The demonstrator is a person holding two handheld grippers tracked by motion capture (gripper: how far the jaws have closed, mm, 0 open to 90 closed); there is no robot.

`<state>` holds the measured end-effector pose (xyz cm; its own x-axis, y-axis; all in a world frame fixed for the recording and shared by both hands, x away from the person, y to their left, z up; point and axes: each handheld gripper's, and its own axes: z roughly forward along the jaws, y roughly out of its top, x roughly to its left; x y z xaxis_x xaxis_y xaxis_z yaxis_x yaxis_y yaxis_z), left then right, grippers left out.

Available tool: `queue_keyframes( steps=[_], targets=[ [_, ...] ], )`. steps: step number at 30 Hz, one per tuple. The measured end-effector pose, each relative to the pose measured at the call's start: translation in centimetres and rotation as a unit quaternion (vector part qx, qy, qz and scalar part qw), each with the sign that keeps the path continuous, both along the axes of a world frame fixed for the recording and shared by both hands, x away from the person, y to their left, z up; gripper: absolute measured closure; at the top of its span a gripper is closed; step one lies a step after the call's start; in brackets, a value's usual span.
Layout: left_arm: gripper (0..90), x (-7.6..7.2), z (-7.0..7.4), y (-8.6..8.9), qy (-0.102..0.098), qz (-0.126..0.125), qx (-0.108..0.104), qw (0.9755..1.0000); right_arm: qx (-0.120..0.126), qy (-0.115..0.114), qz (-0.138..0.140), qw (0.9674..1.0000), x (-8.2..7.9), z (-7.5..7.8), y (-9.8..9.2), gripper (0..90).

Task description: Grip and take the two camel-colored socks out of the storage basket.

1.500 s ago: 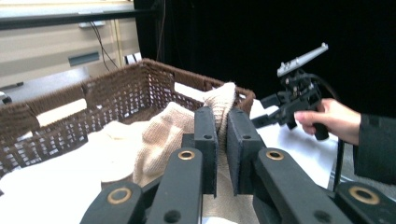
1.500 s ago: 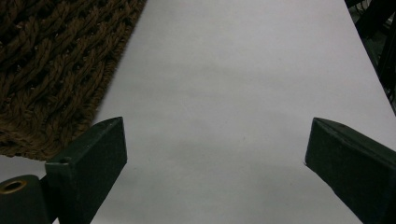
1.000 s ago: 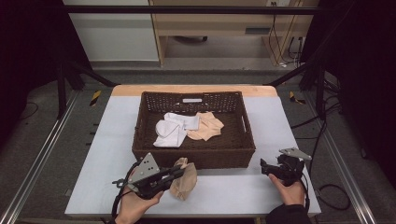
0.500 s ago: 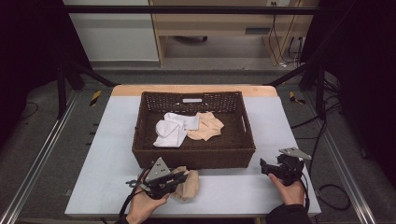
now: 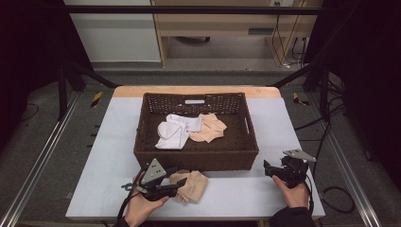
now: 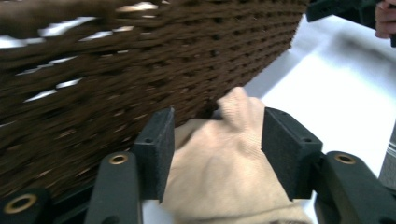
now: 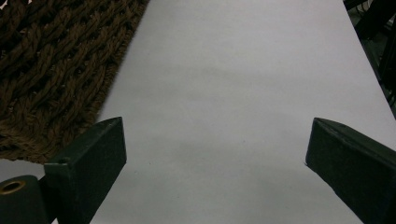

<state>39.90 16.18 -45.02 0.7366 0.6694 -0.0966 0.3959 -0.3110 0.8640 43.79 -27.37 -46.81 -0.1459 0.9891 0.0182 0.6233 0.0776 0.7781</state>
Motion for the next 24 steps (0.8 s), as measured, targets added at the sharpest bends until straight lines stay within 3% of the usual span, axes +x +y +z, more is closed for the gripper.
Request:
queue_keyframes(
  steps=[16,19,24],
  targets=[
    [38.7,-0.5,-0.9,5.9,0.01,0.065,0.003,0.9978,0.0,0.001,-0.004,1.0,-0.1,0.0,0.0,5.1],
    [38.7,-0.7,-1.3,7.6,0.015,0.088,0.008,0.996,-0.003,0.002,-0.004,1.0,0.0,0.0,0.0,5.0],
    [37.7,-0.6,-1.4,8.5,0.017,0.109,0.009,0.9938,-0.003,0.002,-0.004,1.0,0.0,0.0,0.0,5.0]
  ],
)
